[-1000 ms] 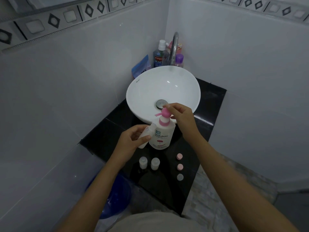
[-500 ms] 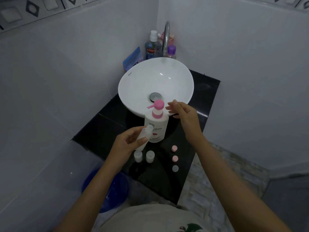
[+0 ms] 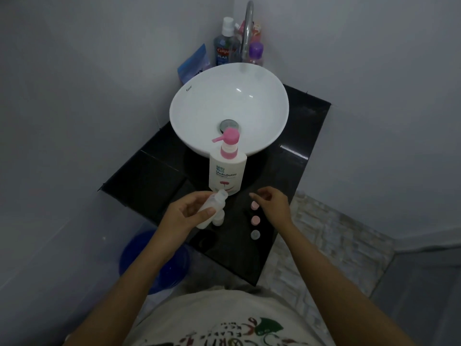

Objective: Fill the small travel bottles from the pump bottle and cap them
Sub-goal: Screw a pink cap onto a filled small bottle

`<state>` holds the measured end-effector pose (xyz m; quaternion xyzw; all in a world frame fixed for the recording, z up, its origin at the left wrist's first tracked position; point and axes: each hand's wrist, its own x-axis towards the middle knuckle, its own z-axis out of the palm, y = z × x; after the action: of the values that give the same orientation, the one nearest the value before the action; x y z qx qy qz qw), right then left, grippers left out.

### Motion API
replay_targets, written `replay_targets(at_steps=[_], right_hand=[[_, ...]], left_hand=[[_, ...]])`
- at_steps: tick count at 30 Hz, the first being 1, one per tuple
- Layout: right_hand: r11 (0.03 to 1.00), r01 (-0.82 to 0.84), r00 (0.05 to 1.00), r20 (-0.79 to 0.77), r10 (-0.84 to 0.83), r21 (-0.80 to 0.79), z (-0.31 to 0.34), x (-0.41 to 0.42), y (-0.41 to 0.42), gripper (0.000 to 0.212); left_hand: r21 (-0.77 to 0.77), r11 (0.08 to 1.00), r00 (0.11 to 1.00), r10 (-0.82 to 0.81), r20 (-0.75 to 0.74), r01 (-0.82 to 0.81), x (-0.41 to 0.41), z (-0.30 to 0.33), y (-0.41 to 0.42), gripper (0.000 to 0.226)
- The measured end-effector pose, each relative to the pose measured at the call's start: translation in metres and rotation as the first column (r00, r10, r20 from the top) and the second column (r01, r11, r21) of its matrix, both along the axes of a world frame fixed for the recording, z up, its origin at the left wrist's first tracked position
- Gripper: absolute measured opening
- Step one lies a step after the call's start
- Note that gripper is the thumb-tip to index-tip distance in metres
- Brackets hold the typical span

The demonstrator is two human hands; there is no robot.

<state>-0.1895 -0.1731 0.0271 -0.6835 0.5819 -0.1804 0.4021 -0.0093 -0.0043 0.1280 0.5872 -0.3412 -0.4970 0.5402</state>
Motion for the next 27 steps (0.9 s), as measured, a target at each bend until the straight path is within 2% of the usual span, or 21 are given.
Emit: replay_targets(at_steps=[3,6,9,11,15,17,19,21,24,27], right_hand=[[0.997,-0.079,0.976,-0.203,0.074,-0.018,-0.011,0.005,-0.002,0.040],[0.983,-0.171,0.923,-0.360,0.137,-0.062,-0.014,0.010,-0.003,0.032],[0.980,-0.194,0.880,-0.450,0.151,-0.049,-0.016,0.013,-0.003,0.028],[0.987,-0.161,0.884,-0.444,0.143,-0.002,-0.018,0.013,-0.002,0.023],[0.996,-0.088,0.947,-0.310,0.080,-0.013,-0.009,0.006,-0.001,0.012],[0.998,-0.057,0.986,-0.155,0.058,0.009,0.008,0.005,0.001,0.009],[0.996,-0.028,0.998,0.062,0.023,0.081,0.037,0.004,0.005,0.008],[0.987,-0.079,0.967,0.253,0.042,0.138,0.072,0.003,0.013,0.007],[0.955,-0.248,0.870,0.470,0.147,0.160,0.118,-0.004,0.033,0.013],[0.924,-0.365,0.816,0.517,0.259,0.112,0.146,-0.010,0.054,0.018]], left_hand=[[-0.004,1.000,1.000,0.003,0.012,-0.003,-0.001,0.000,0.006,0.029],[0.002,1.000,1.000,0.026,0.008,-0.026,0.000,-0.002,0.010,0.030],[0.011,0.998,0.998,0.060,-0.017,-0.060,0.002,-0.003,0.014,0.031],[0.019,0.998,0.997,0.068,-0.020,-0.068,0.002,-0.002,0.016,0.029],[0.014,0.997,0.997,0.076,-0.016,-0.076,0.000,0.002,0.016,0.030],[0.011,0.997,0.997,0.076,-0.022,-0.075,-0.001,0.004,0.015,0.030],[0.007,0.998,0.998,0.067,-0.019,-0.067,-0.002,0.008,0.013,0.029],[-0.001,0.998,0.998,0.056,-0.013,-0.056,-0.003,0.013,0.012,0.029],[-0.013,0.999,0.999,0.037,-0.007,-0.037,-0.006,0.019,0.011,0.029],[-0.021,1.000,1.000,-0.002,0.020,0.002,-0.010,0.025,0.009,0.030]])
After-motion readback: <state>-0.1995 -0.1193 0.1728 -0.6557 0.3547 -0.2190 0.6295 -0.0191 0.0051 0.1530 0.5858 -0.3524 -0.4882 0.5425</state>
